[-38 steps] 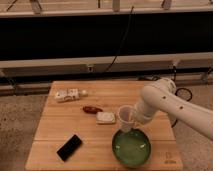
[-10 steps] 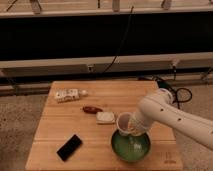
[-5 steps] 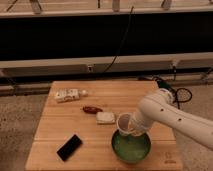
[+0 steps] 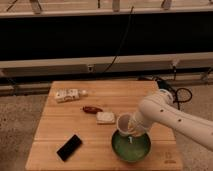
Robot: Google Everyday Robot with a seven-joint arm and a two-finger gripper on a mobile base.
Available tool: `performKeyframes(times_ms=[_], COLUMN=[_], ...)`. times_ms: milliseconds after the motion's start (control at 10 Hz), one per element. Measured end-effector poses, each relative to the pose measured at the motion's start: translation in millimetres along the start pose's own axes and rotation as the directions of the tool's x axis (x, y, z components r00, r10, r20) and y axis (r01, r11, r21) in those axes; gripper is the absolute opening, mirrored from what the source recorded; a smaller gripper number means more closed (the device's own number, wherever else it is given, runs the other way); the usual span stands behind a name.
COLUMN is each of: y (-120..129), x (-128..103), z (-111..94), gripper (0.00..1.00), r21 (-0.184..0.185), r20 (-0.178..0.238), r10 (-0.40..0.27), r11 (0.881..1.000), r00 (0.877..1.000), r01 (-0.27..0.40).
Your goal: Place the ceramic cup in the ceramic bowl
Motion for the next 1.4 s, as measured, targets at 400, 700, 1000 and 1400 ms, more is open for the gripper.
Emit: performKeyframes(times_ms=[400,700,1000,1400], y=[1.7,2.1,3.4,4.1], x=[-1.0,-1.5,-2.2,-2.9], z=[-1.2,-2.1,-1.2,-0.3], gripper=[0.02,0.02,0.02,0.02], r21=[0.000,0.000,0.001,0.002], r20=[0.001,0.000,0.000,-0.001], r10=[-0.007,-0.012,-0.017,-0.023], r11=[1.000,1.000,1.000,1.000], r00=[1.000,1.000,1.000,1.000], r01=[0.007,0.012,0.017,0.023])
